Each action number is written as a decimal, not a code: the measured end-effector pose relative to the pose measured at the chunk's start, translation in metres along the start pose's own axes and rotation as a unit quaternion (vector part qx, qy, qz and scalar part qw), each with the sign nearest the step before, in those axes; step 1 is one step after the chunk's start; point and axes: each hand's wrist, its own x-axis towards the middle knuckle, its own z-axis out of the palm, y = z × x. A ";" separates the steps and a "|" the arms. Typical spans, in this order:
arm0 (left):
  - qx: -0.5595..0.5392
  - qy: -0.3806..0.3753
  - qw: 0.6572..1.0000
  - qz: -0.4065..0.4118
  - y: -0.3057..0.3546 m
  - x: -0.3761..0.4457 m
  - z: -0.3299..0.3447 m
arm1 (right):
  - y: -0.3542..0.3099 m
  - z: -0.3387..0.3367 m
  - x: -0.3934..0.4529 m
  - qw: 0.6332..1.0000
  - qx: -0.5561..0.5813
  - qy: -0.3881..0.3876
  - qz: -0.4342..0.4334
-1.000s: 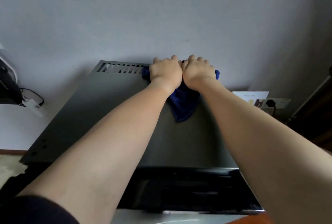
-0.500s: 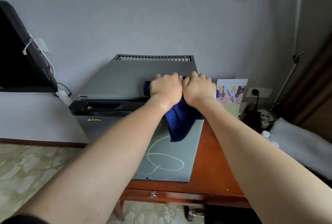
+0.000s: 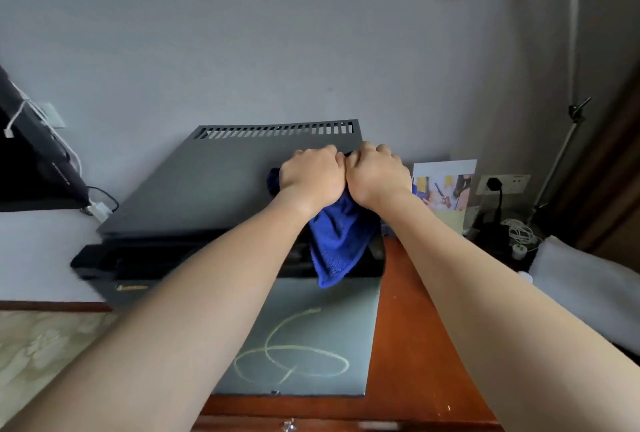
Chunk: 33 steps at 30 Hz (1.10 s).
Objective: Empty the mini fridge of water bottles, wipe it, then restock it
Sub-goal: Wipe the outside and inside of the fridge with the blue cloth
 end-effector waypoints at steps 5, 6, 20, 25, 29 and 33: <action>0.003 -0.005 1.000 -0.005 -0.012 0.102 0.038 | 0.009 0.030 0.105 0.999 0.030 0.004 0.020; 0.005 -0.003 1.000 -0.005 -0.015 0.120 0.046 | 0.011 0.037 0.124 0.999 0.036 0.004 0.022; 0.070 0.015 0.997 -0.015 -0.009 0.190 0.071 | 0.033 0.065 0.201 0.993 0.115 0.025 0.003; 0.123 -0.008 0.992 0.028 0.018 0.149 0.059 | 0.059 0.057 0.160 0.958 0.286 0.004 0.029; 0.203 -0.017 0.971 0.125 0.057 0.100 0.037 | 0.086 0.056 0.092 0.888 0.444 0.030 0.117; 0.354 -0.039 0.909 0.215 0.111 0.031 0.019 | 0.102 0.052 0.006 0.828 0.540 0.047 0.147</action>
